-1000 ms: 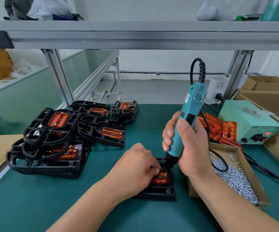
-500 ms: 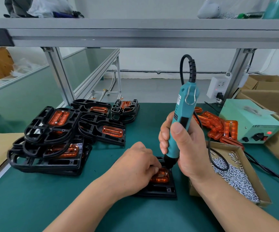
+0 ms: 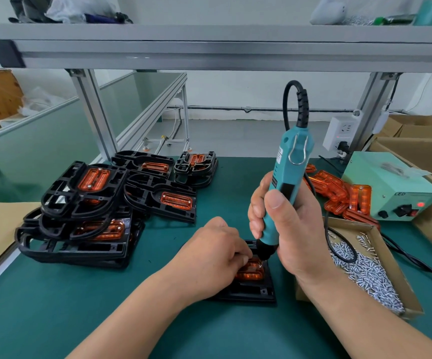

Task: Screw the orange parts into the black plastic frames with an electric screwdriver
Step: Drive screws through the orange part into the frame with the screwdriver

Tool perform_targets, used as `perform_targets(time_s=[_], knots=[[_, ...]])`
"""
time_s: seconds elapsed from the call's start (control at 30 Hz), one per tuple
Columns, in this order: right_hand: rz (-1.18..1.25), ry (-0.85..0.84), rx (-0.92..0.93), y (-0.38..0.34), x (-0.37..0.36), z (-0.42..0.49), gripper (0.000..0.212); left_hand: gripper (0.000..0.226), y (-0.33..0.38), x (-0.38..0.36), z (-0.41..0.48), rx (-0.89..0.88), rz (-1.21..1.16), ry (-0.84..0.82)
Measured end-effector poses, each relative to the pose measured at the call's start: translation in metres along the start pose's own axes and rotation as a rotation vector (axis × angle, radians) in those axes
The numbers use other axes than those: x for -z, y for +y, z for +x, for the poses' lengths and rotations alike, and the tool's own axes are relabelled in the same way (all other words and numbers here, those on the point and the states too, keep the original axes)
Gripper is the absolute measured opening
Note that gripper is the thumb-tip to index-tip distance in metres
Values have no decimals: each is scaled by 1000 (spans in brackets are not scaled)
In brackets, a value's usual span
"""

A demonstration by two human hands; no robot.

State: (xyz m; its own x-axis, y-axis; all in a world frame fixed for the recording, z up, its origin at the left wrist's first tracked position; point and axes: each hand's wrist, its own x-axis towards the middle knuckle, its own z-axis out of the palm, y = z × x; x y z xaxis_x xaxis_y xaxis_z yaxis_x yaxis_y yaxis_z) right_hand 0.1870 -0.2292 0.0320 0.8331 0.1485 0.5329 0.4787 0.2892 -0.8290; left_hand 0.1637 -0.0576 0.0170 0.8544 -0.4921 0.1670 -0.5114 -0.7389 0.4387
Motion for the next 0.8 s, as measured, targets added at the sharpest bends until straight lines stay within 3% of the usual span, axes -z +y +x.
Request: perform_targets(time_s=[0.3, 0.6, 0.8], knots=[[-15, 22, -8, -1, 0, 1, 39, 21, 1, 1, 1, -1, 12, -13], [-10, -20, -24, 2, -3, 0, 53, 21, 0, -1, 1, 12, 10, -5], [2, -55, -38, 3, -6, 0, 50, 18, 2, -1, 0, 11, 19, -3]])
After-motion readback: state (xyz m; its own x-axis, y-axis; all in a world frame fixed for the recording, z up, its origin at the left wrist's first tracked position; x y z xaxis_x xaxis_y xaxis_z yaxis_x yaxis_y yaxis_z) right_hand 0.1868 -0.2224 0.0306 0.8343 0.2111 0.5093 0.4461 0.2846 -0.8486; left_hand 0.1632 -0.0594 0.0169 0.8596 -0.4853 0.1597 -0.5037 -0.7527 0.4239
